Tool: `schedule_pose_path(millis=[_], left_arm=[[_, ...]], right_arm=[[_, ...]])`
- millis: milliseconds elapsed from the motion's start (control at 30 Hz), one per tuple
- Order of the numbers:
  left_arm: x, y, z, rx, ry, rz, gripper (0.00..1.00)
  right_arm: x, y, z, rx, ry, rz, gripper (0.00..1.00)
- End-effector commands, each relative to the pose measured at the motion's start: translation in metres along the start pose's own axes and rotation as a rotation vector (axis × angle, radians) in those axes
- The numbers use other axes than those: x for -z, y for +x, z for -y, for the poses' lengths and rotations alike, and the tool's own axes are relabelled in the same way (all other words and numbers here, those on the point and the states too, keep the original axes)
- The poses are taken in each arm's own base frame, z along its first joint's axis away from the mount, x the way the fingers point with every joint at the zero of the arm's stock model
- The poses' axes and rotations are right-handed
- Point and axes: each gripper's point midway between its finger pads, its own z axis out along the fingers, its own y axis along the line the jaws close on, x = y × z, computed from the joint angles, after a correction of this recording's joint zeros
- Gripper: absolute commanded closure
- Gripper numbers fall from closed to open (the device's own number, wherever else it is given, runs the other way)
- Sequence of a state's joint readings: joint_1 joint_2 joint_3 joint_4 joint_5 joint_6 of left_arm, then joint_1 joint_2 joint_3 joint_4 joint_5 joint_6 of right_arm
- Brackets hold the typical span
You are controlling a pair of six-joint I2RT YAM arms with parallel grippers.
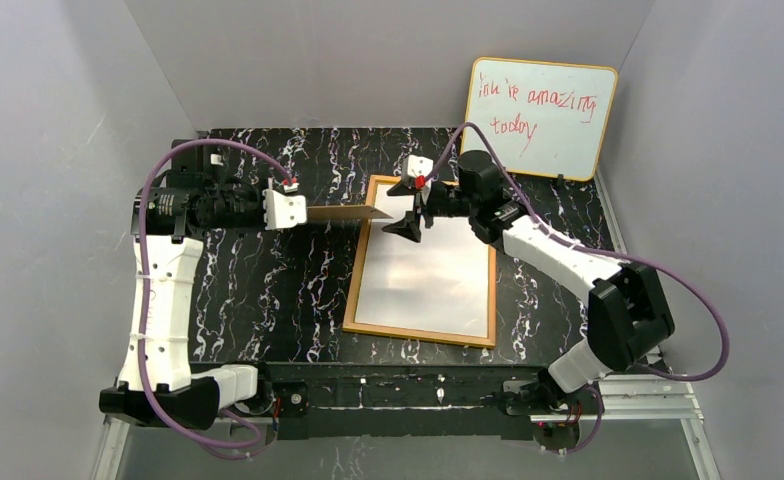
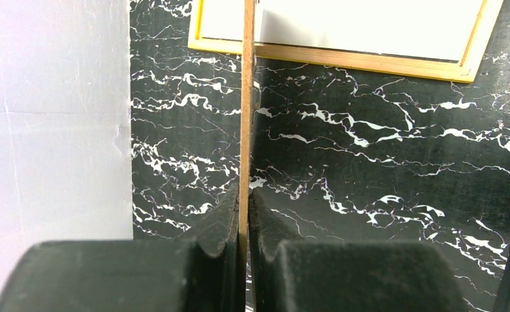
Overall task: Put the photo into the frame
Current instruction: Turn over the photo frame item on the photo frame.
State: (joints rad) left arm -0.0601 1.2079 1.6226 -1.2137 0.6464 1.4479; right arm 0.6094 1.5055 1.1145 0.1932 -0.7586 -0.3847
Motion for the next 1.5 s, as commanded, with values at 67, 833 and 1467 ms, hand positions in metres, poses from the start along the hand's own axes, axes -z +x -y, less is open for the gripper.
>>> schedule_pose_path(millis=[67,833,1467], left_arm=[[0.006,-0.017,-0.005,-0.028,-0.015,0.062,1.00],[0.002,-0.016,-0.057,0.025,-0.243,0.088,0.88],[0.104,-0.034,-0.197,0.298,-1.087,0.254,0.02]], right_arm=[[-0.019,-0.030,0.017,0.098,-0.001,0.121,0.16],[-0.043,-0.043,0.001,-0.003,-0.123,0.206,0.89],[-0.026,-0.080,0.009,-0.314,-0.028,0.334,0.99]])
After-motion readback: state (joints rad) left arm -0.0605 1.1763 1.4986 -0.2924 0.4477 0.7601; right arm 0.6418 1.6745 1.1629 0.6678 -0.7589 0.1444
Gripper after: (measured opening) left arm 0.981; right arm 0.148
